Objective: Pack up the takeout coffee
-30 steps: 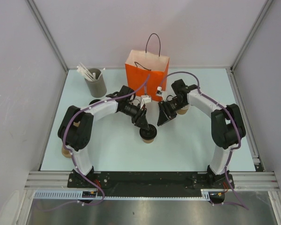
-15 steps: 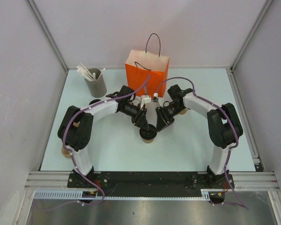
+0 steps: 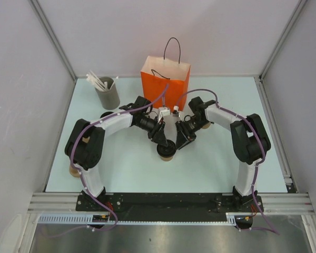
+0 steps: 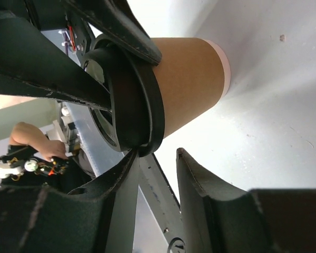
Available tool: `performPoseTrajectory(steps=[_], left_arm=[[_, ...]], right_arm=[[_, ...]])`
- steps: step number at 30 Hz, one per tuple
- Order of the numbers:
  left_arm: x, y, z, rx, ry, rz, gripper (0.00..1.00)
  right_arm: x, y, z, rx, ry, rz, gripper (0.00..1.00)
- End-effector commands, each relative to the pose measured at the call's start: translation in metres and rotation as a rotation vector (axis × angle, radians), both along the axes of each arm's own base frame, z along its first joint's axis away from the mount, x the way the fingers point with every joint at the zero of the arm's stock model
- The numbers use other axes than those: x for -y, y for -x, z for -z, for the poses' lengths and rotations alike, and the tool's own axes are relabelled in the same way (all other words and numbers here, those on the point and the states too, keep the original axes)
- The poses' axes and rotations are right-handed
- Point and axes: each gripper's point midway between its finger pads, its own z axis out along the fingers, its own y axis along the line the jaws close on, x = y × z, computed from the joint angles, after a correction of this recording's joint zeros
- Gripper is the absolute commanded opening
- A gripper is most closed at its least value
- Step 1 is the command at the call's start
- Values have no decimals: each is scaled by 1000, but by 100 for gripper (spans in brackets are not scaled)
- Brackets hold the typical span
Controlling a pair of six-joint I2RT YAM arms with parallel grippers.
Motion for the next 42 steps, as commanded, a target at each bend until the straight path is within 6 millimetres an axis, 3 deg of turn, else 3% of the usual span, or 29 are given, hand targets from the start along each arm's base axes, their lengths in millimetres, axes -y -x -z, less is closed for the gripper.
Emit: performPoseTrajectory(steps=[1,10,14,21,25,33,42], left_arm=[[-24,9,43,15,-196,-12,45],[-24,9,43,17,-199,-11,45],[-22,10,38,19,-180,-5,45],[-16,11,19,34,-120,16,47],[-14,13,8,50,-87,29,49],[-10,12,-1,48,-60,38,58],[-9,10,-14,67,-9,34,75]], right_arm=[[16,-13,52,66,190,17,37],[29,-21,77,135,351,32,36],[22,-28,54,173,267,43,36],[7,-31,-28,259,22,13,40],[3,-40,-55,347,-10,11,41],[-3,-38,-59,347,-19,-10,41],[-16,-32,-52,388,22,-43,41]])
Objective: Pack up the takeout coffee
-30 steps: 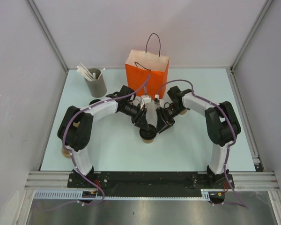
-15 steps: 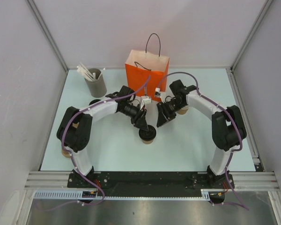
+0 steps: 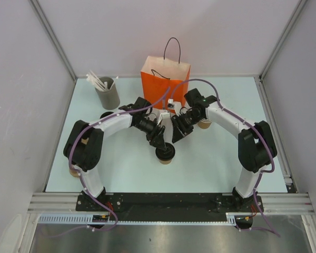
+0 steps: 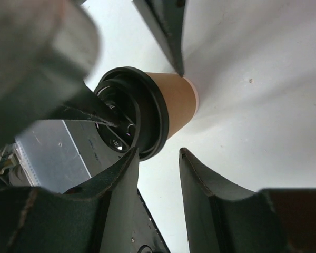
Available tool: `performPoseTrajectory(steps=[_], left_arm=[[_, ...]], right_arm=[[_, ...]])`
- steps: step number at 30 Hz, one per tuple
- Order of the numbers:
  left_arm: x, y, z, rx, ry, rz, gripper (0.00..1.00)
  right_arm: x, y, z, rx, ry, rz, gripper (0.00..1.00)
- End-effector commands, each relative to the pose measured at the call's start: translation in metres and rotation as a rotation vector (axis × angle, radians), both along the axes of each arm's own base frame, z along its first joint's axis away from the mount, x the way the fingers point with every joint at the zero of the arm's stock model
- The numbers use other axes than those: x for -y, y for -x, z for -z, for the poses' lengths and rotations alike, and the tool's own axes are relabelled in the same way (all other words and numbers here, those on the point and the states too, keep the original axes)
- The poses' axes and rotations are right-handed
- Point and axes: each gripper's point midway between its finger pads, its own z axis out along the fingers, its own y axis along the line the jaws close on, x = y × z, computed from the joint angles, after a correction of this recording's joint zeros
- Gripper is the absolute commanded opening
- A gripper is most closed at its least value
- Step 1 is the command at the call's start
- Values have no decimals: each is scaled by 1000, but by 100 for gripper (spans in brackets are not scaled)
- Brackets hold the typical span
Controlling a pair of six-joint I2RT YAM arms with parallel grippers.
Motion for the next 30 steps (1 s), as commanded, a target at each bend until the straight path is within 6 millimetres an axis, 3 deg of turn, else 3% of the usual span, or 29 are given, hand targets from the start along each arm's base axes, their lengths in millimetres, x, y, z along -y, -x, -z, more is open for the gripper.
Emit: performPoseTrajectory(steps=[1,3,10,15,18,25,30], left_arm=[[-2,0,-17,56,39,12,76],[-3,-2,-21,60,48,6,78],[-6,-9,-51,135,95,0,99],[-12,-16,-82,216,134,-15,99],[-19,-19,-96,267,140,-36,100],[-47,-22,-97,392,86,-100,99],[-68,-22,-79,401,35,-150,99]], right_arm=[[-6,-7,-14,79,-15,-13,42],[-6,-6,-14,81,-14,-14,42],[0,-3,-18,109,1,-27,43],[9,-6,-22,169,34,-27,45],[16,-11,-34,248,61,-3,46],[25,-12,-42,518,226,-122,49],[22,-12,-44,570,256,-144,49]])
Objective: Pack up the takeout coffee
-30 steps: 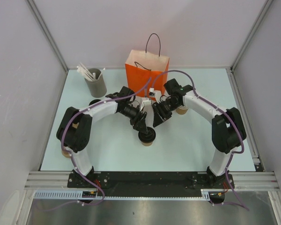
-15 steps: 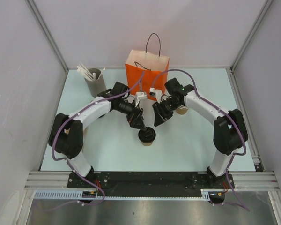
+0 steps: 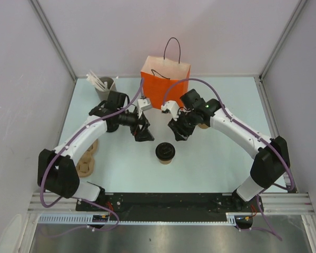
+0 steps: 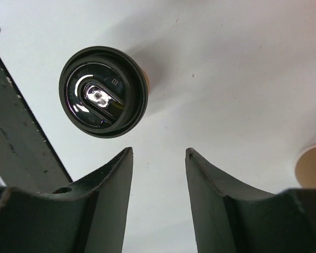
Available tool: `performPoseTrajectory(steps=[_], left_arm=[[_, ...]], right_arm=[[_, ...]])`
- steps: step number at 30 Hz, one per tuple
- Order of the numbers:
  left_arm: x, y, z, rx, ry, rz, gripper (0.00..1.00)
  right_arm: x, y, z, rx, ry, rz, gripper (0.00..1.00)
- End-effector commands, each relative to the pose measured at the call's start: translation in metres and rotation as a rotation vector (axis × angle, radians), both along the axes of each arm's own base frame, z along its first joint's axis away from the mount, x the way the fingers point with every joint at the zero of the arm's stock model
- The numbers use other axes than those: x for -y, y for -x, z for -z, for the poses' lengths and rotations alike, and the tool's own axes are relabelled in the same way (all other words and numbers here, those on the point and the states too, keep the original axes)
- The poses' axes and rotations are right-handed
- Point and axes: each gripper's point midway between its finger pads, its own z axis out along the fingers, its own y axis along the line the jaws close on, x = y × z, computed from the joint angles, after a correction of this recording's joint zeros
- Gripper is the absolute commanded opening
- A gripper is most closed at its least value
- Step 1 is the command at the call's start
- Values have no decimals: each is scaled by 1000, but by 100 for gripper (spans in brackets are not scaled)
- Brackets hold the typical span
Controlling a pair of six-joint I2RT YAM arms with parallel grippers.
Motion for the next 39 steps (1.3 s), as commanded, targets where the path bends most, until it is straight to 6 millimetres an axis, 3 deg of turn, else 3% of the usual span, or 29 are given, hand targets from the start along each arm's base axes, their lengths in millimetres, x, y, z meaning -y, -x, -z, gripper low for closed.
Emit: performPoseTrajectory(steps=[1,9,22,29,39], left_arm=[[-18,1,21,54,-51,-32,100],[-27,9,62,18,-122,-49,99],[-2,39,110,-33,-239,78,99],[6,36,118,-26,-273,82,99],[11,18,119,-8,-290,38,99]], right_arm=[[7,-9,-8,106,58,-20,49],[7,-18,19,30,35,21,49],[1,-3,70,-92,56,30,49],[-2,-3,77,-119,37,42,49],[-5,5,79,-153,17,33,49]])
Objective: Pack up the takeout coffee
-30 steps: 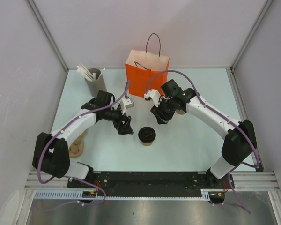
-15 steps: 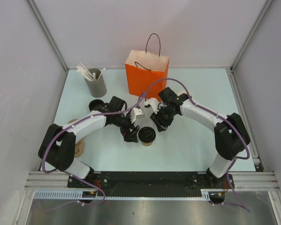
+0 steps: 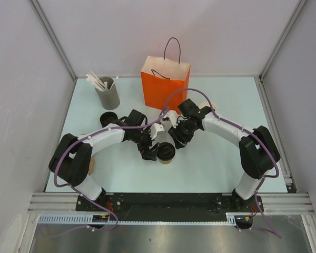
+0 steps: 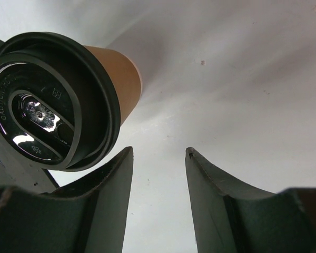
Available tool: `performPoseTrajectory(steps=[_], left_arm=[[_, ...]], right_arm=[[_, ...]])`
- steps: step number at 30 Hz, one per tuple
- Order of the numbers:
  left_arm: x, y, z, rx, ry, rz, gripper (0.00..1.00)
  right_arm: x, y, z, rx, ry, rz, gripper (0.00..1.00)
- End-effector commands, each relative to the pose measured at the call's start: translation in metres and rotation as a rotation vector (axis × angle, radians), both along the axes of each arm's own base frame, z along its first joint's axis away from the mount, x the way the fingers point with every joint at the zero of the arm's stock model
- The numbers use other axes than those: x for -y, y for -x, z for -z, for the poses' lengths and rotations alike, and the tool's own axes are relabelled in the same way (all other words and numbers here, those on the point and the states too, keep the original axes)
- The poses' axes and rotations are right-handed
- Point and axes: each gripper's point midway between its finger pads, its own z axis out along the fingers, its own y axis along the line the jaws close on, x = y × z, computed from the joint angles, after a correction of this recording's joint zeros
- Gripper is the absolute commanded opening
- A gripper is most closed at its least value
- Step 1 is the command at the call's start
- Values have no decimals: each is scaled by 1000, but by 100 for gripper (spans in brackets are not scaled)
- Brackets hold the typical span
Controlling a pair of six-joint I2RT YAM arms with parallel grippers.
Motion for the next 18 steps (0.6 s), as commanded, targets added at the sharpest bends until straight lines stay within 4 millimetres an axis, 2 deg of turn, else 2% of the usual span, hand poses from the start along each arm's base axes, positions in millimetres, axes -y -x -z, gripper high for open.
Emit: performPoseTrajectory(steps=[1,10,18], left_arm=[[11,-20,-13,68,23,-19,100],[12,-29,-17,97,20,-42,100],[12,-43,-17,136,3,-80,99]], right_arm=[[-5,3,1,-21,-31,1,49],[-9,16,-6,-62,-60,-16,49],[-1,33,-7,-113,-34,-36,49]])
